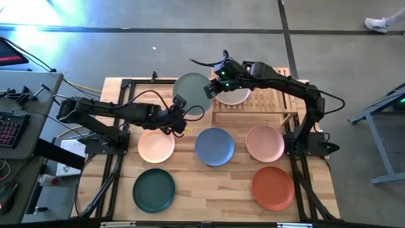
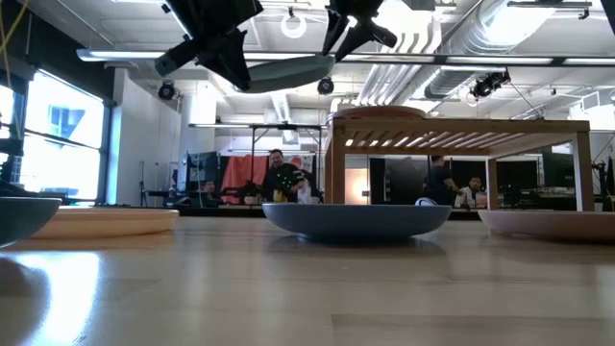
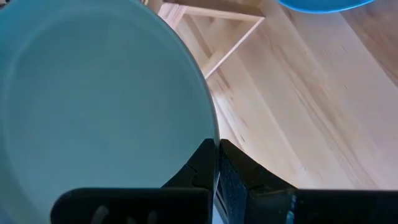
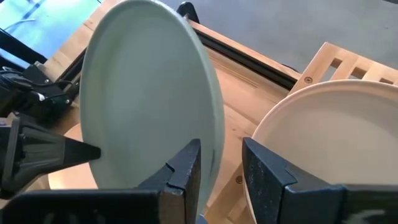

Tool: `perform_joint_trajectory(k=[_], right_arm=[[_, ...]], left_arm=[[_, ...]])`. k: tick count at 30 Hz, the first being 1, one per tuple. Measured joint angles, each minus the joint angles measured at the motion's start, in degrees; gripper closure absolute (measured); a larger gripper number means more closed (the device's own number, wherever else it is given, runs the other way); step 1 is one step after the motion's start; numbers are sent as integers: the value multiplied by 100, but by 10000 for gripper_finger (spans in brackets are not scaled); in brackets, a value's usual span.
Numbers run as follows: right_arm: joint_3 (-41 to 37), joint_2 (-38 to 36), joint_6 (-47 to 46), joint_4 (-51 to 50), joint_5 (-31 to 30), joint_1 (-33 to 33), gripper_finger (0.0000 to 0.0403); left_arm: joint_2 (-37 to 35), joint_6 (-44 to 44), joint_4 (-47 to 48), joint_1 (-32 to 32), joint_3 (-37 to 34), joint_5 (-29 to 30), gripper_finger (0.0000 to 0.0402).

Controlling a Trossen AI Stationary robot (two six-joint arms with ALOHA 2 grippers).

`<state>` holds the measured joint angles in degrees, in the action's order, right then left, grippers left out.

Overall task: Place and stack plates onto a shelf
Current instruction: Stack the gray plate on top of the white plate on the shelf

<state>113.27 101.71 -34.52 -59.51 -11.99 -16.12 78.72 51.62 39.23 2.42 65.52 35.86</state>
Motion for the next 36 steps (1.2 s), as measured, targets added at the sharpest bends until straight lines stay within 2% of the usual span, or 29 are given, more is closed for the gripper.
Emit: perform_joint_trajectory(k=[8, 15, 28, 36], right_arm=[[0, 74, -20, -37, 154, 0, 313], [0, 74, -90, -63, 211, 1, 393], [0, 78, -441, -156, 283, 2, 401], [0, 79, -551, -177, 297, 4, 402]], left_arm=[[0, 56, -288, 28, 0, 0, 401], [0, 55, -292, 28, 0, -11, 401], [0, -66, -318, 26, 0, -91, 374], [0, -1043, -317, -59, 0, -545, 338]])
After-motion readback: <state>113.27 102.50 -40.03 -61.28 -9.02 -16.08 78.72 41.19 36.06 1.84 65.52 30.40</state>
